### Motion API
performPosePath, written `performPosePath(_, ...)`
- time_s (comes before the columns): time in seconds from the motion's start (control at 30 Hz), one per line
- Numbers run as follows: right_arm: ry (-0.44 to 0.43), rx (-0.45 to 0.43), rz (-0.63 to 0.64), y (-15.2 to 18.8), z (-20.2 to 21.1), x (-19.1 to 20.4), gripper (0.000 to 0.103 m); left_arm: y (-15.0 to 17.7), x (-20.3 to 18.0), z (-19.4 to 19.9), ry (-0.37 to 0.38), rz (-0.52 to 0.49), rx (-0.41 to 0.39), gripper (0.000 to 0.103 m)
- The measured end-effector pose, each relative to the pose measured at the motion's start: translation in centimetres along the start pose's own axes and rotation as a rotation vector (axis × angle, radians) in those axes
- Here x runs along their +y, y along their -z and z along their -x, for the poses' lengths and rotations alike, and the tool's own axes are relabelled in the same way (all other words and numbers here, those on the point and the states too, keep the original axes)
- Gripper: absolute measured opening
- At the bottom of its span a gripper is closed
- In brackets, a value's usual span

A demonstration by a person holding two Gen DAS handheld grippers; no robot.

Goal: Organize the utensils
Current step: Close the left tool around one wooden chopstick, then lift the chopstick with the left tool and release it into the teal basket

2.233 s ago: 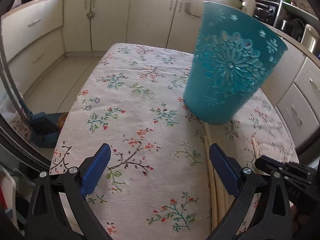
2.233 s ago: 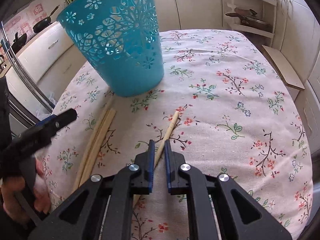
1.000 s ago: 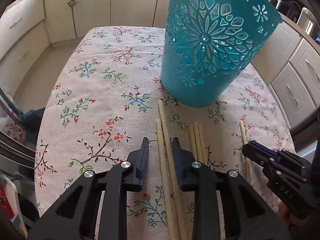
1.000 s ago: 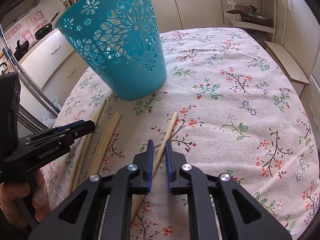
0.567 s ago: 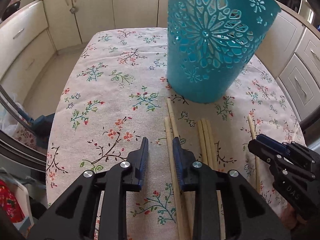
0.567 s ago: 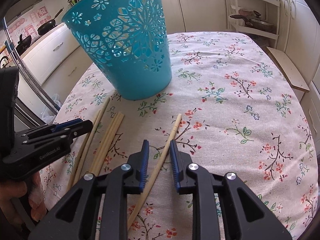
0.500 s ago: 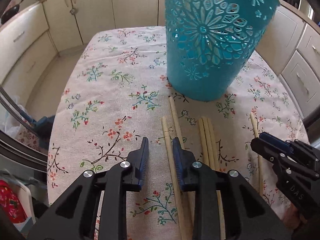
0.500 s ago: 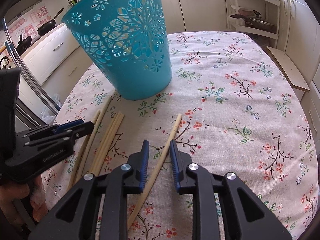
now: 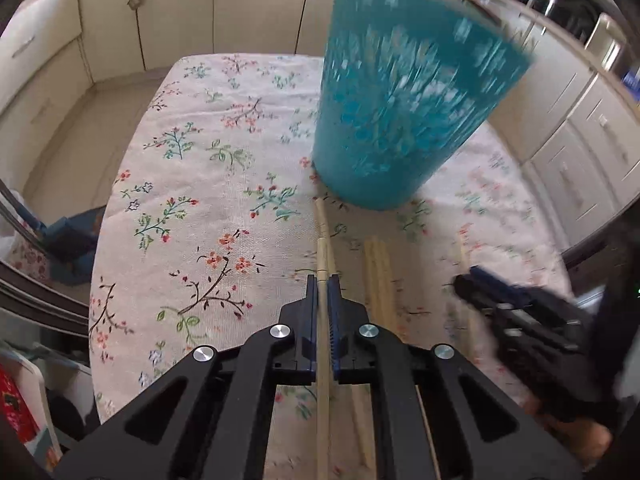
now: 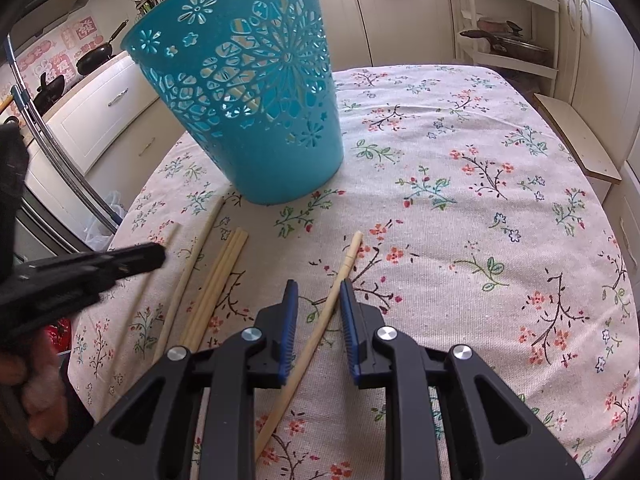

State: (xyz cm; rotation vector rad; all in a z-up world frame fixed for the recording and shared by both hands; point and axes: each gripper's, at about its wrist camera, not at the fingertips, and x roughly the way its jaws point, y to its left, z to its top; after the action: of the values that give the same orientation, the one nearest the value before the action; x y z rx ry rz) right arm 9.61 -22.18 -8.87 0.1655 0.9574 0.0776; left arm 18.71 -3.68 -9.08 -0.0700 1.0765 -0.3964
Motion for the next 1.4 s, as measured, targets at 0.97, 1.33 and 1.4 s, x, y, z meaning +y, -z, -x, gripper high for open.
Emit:
performPosePath(0.97, -0.074, 0.005, -0.041, -0.2, 0.2, -1.3, 0.027, -16.2, -7.4, 6.2, 0.002, 0.008, -0.776, 0.005)
performPosePath(1.33, -0.09, 0.015, -0.074, -0.2, 0.4, -1.9, 0.03, -11.0, -4.2, 6.8, -0.08, -0.004, -0.693, 0.049)
performPosePath(1.4, -0.076, 0.015, -0.092, -0.1, 0.8, -2.6, 0.03, -9.3, -2.5, 8.9, -0.112, 0.024, -0.732, 0.061)
